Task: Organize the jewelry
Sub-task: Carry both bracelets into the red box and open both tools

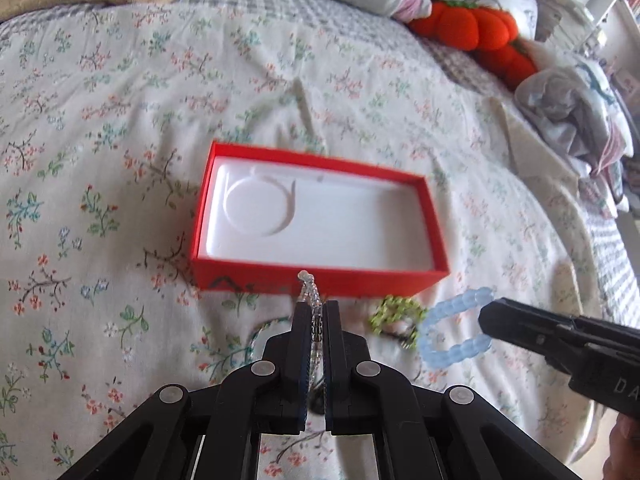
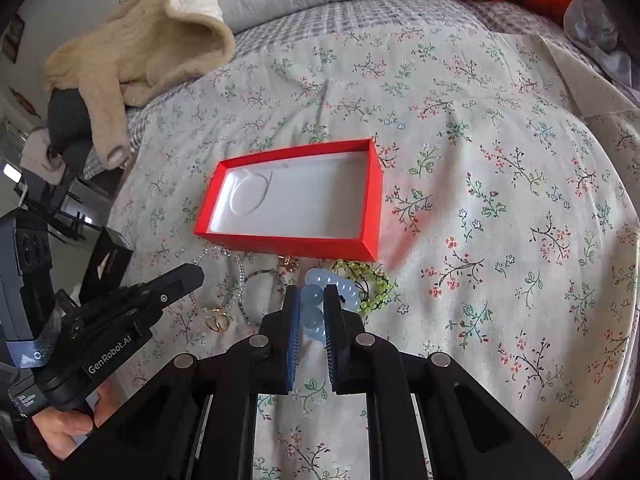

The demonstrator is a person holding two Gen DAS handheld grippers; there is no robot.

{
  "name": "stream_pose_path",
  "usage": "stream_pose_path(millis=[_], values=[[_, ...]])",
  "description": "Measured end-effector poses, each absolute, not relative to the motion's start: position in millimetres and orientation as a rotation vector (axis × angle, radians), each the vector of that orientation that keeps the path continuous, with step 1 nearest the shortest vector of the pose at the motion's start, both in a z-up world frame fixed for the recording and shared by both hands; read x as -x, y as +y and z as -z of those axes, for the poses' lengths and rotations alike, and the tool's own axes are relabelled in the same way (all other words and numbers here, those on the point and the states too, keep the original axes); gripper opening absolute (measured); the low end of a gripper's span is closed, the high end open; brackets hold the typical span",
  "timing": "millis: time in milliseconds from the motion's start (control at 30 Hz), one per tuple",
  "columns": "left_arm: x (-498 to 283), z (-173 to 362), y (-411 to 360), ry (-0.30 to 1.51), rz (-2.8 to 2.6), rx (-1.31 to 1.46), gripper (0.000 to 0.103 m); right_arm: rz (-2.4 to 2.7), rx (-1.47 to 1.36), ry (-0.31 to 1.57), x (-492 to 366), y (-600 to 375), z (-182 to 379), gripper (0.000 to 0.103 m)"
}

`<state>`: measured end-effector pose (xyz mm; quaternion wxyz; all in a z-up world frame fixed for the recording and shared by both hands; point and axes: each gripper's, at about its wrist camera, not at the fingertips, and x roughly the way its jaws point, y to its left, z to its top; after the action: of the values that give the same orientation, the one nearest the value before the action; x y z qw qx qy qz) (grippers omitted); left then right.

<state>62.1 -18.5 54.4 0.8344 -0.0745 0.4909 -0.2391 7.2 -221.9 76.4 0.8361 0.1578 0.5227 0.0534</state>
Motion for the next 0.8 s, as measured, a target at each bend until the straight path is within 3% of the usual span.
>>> stream_pose_path(millis=[400, 800], values=[[-110, -49, -24, 0.939, 0.595, 0.419, 0.0, -0.064, -0.328, 0.942, -43, -210, -108, 0.013], [-153, -2, -5, 1.026, 0.439, 0.351, 0.0, -0.049, -0.291, 1.004, -92, -199, -63, 0.012]])
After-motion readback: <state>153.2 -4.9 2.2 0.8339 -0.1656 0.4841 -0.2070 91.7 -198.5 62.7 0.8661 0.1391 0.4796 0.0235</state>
